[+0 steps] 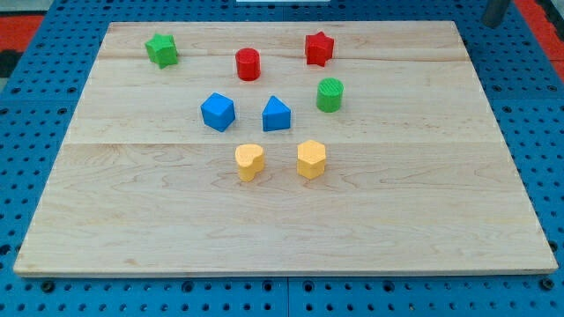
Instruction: Nudge the red circle left a bit
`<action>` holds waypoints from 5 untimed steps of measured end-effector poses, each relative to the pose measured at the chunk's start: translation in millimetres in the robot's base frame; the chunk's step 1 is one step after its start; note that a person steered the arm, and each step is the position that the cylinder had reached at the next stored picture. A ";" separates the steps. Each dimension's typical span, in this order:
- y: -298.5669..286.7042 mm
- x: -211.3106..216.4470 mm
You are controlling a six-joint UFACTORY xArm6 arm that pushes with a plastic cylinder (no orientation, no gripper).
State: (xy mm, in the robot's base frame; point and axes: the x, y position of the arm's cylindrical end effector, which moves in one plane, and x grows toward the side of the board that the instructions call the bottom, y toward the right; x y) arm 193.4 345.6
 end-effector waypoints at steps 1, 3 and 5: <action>0.0 0.8; -74.7 6.8; -157.9 58.5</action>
State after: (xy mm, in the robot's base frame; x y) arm 251.9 187.7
